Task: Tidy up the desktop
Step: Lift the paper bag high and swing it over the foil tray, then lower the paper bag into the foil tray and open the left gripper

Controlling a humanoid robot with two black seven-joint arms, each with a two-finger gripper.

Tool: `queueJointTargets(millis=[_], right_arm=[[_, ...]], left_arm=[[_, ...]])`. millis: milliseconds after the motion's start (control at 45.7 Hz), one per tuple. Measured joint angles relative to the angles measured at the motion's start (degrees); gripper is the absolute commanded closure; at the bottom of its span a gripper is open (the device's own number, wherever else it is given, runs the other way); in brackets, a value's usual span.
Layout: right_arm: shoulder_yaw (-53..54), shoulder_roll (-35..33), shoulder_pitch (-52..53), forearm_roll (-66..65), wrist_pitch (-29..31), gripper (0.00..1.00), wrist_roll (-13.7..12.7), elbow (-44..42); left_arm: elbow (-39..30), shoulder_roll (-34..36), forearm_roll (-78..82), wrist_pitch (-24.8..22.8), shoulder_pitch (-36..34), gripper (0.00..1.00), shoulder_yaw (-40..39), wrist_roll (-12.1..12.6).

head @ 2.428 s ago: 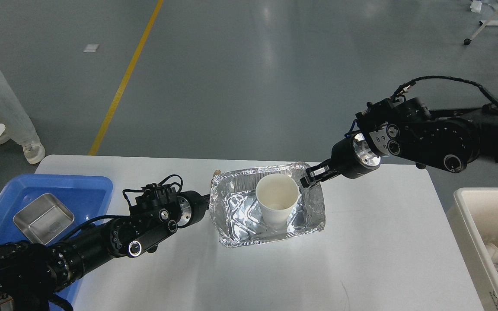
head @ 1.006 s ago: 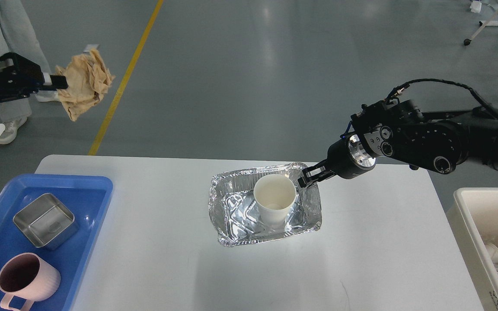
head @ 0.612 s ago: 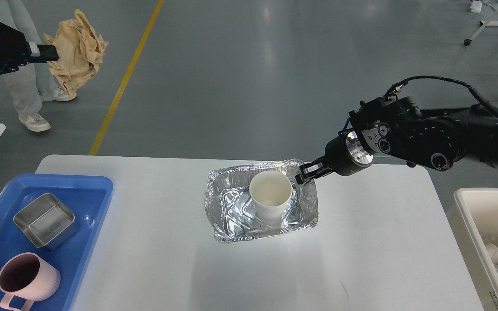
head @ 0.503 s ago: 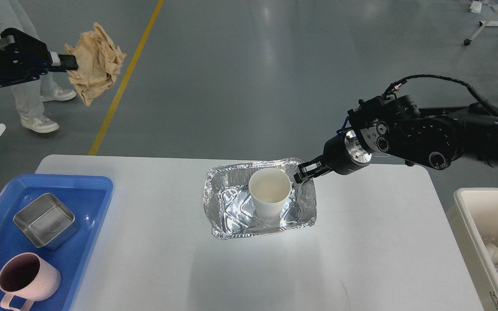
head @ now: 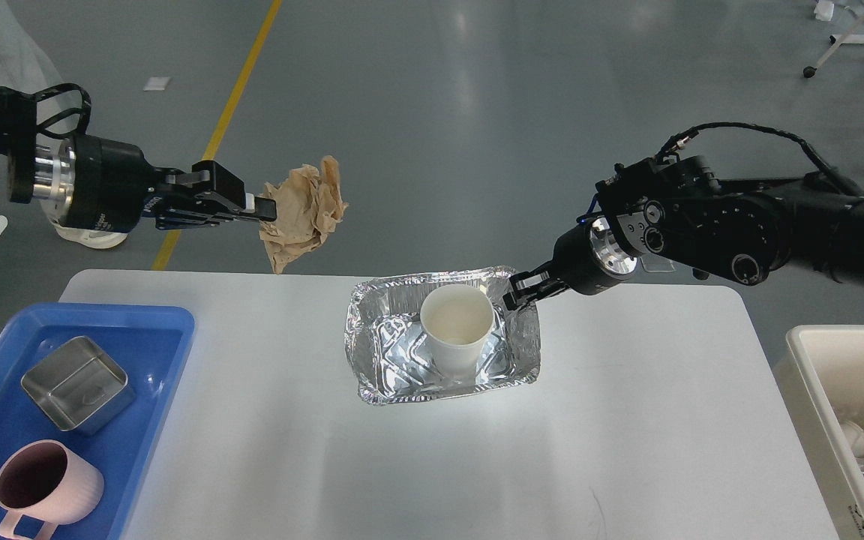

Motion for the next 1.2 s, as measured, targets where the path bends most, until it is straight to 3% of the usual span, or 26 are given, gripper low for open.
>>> queueJointTargets(millis=[875, 1203], right_arm=[[-0.10, 3.42, -1.08, 4.10, 4.23, 1.00, -0.96, -9.26], [-0.05, 3.20, -1.21, 6.19, 6.10, 1.00, -0.97, -11.56]], left_arm=[[-0.72, -5.57, 0.08, 0.00, -7.52, 0.99, 8.92, 0.02], [-0.88, -7.14, 0.08, 0.00, -7.57, 0.99, 11.78, 2.05]])
